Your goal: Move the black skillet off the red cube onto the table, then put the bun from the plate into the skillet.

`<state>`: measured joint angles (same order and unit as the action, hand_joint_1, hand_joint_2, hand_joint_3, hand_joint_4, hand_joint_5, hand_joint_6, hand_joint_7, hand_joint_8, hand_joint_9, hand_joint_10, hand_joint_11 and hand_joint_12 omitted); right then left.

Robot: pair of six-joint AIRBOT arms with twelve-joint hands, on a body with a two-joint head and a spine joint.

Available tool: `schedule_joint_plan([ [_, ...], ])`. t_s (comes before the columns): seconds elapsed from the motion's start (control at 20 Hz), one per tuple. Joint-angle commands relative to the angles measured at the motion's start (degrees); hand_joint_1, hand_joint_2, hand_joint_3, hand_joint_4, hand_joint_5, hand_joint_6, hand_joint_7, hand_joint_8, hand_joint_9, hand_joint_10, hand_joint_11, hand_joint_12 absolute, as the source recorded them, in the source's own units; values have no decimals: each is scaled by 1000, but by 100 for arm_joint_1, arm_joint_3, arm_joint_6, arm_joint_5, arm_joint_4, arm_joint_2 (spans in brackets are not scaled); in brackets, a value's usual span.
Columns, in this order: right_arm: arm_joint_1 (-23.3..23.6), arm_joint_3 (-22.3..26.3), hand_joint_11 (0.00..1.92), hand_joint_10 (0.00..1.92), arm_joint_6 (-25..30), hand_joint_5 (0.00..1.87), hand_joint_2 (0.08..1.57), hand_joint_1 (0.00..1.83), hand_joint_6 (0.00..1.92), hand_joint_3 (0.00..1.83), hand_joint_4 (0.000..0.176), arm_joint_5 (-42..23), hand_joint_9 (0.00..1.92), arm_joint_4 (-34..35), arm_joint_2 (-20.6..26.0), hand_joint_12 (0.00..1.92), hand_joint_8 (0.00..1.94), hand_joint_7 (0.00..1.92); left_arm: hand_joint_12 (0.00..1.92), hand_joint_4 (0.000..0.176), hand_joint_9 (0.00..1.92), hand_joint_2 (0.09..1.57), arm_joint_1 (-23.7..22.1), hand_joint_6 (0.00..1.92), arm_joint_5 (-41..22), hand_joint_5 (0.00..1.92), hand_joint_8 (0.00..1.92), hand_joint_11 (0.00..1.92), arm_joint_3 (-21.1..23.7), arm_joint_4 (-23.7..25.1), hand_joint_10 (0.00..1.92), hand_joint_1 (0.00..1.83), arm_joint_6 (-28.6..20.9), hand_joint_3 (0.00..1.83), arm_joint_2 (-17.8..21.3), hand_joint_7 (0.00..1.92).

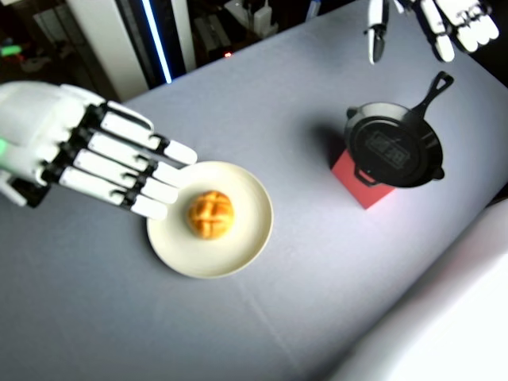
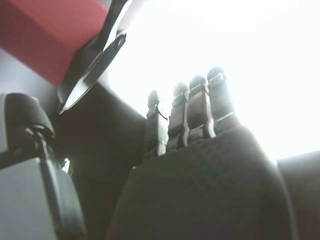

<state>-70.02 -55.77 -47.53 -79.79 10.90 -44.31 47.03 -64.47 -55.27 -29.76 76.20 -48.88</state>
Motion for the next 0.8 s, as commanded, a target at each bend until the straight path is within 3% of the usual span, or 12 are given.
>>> schedule_joint_plan([
  [0.0,16,-42,292,6,32,325,1279,476,3,0,54,-670,277,93,-10,151,5,294,65,87,96,948,-176,1,-348,217,1,71,-129,13,5,725,129,0,-54,159],
  [0.05,16,-49,276,1,32,320,1276,475,1,0,62,-660,267,88,-16,143,1,287,225,111,115,923,-325,1,-135,222,3,13,-240,-85,11,677,298,13,-127,175],
  [0.1,15,-55,280,2,32,323,1276,477,2,0,64,-652,269,80,-20,144,2,289,303,120,134,923,-460,0,47,221,3,2,-354,-159,11,654,399,8,-196,187],
  [0.15,15,-62,275,3,32,324,1279,480,2,0,55,-641,271,74,-27,141,3,292,342,143,145,919,-551,0,194,224,3,0,-450,-193,7,616,418,3,-251,200],
  [0.3,15,-77,283,4,32,328,1281,487,3,1,52,-606,269,71,-42,144,3,291,707,129,222,927,-981,2,759,218,4,0,-847,-250,11,576,526,0,-522,237],
  [0.45,15,-89,270,4,32,329,1285,491,3,2,62,-582,273,63,-51,136,2,290,536,122,232,932,-1456,2,1338,253,2,0,-1071,-398,2,646,1229,0,-723,251],
  [0.5,15,-93,296,12,32,342,1283,489,7,1,61,-578,293,63,-59,146,9,308,518,107,242,934,-1538,4,1459,261,5,0,-1139,-454,5,653,1344,1,-775,261],
  [0.6,15,-101,282,5,32,339,1279,475,4,0,67,-558,285,63,-76,136,3,302,542,108,242,921,-1581,4,1557,275,4,0,-1246,-581,3,653,1403,0,-830,272],
  [0.65,15,-102,289,5,32,339,1280,474,3,0,63,-550,288,63,-81,138,2,302,583,99,253,918,-1581,5,1587,294,5,0,-1291,-658,4,674,1408,0,-837,289],
  [0.7,15,-102,285,9,32,346,1285,476,5,2,56,-543,297,63,-81,135,5,310,633,109,265,919,-1580,3,1613,298,3,0,-1321,-709,5,675,1409,0,-837,297],
  [0.75,15,-105,283,7,32,347,1292,494,4,3,51,-530,298,63,-81,131,5,313,619,108,265,920,-1579,2,1649,303,1,0,-1356,-754,3,680,1419,0,-836,298],
])
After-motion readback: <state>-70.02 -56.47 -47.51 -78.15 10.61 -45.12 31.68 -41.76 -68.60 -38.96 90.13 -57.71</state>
